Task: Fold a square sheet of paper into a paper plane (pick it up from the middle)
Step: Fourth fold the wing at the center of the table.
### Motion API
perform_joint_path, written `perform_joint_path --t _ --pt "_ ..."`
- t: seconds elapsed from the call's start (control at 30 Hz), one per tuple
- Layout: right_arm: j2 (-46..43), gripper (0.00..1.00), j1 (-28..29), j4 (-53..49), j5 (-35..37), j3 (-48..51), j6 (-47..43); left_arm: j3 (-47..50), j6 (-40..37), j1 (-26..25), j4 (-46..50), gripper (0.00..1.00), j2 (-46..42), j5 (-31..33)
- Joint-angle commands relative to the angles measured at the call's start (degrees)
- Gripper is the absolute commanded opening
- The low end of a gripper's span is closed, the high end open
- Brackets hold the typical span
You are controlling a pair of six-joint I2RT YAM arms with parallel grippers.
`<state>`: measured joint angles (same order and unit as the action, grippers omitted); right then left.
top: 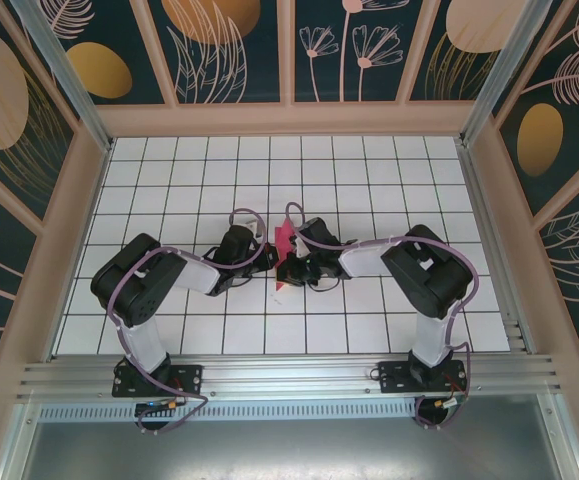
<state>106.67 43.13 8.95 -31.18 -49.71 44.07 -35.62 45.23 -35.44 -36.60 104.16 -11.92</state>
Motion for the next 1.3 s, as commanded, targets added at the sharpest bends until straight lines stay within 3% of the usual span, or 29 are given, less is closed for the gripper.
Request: perform_joint_path --t 0.0,0.37,0.77,0.9,1.27 --pt "2.2 0.09 0.3 0.1 0.3 1.5 0.6 0.7 -0.7 0.1 2.5 0.00 2.7 -0.7" --pt "-5.6 0.11 0.4 -1.5 0.0 1.3 -0.3 0.7 -0.9 0.1 2.9 0.00 2.4 -0.3" --pt "0.1 0.09 1.7 2.6 -2.0 2.4 2.3 0.0 -0.7 0.2 3.3 0.00 2.8 -0.5" --pt "2.7 0.09 1.9 -0.3 0.1 1.2 1.8 0.1 -0.7 0.1 3.3 0.00 2.8 -0.3" --pt "-4.7 0.09 1.9 0.7 -0.4 1.2 1.7 0.2 -0.4 0.1 3.1 0.00 2.6 -0.3"
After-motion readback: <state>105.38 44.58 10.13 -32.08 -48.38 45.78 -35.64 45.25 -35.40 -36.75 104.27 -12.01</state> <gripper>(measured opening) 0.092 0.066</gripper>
